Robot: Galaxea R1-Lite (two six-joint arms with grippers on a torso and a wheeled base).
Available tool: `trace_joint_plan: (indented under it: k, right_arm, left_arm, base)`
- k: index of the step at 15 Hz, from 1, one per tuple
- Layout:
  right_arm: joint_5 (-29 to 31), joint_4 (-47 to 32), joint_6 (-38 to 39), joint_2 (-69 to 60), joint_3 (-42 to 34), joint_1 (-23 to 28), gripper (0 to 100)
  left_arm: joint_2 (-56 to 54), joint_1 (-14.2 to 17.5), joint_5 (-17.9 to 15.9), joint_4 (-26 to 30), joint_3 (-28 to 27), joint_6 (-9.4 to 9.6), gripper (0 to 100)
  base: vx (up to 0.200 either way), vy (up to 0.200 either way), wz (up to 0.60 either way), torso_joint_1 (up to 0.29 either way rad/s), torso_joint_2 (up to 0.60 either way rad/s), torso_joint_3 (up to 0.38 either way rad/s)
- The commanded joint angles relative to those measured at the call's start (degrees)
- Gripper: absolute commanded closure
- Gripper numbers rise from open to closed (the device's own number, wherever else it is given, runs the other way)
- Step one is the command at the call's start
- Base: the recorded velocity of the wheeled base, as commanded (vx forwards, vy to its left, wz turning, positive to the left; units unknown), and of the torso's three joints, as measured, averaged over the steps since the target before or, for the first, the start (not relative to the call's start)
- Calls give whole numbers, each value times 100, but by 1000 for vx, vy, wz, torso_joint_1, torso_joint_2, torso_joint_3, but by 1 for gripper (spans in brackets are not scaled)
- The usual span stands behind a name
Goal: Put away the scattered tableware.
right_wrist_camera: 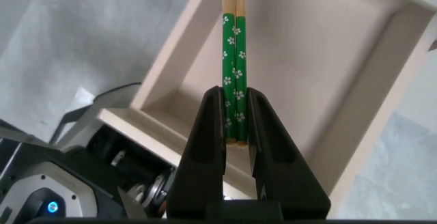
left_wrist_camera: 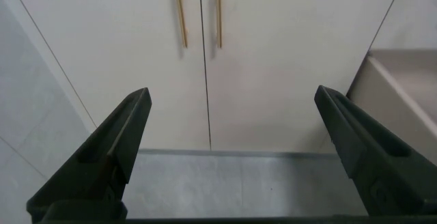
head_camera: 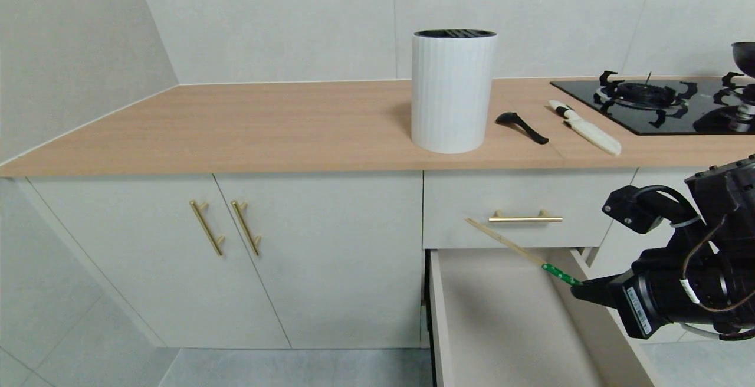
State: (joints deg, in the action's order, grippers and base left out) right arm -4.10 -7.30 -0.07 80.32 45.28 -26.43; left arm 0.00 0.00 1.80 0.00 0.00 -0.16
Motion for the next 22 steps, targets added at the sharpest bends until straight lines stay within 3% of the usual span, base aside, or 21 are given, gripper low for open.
trace_joint_plan:
  k: [1, 9, 17, 22]
  right_arm:
    - [-3, 1, -1, 98, -1, -3, 100]
    - [5, 1, -1, 141, -10, -29, 100]
    - [-3, 62, 7, 634, 25, -47, 100]
    - [199, 572, 359, 1416, 183, 24, 100]
  left_arm:
    - [0, 0, 4, 0, 0, -2, 0]
    - [0, 0, 4, 0, 0, -2, 0]
    - [0, 0, 4, 0, 0, -2, 0]
    - [0, 0, 4, 0, 0, -2, 0]
  base:
    - [0, 0, 0, -163, 461, 310]
    - [0, 0, 0, -106, 405, 284]
    - [0, 0, 0, -5, 18, 13]
    - [0, 0, 0, 0, 0, 0]
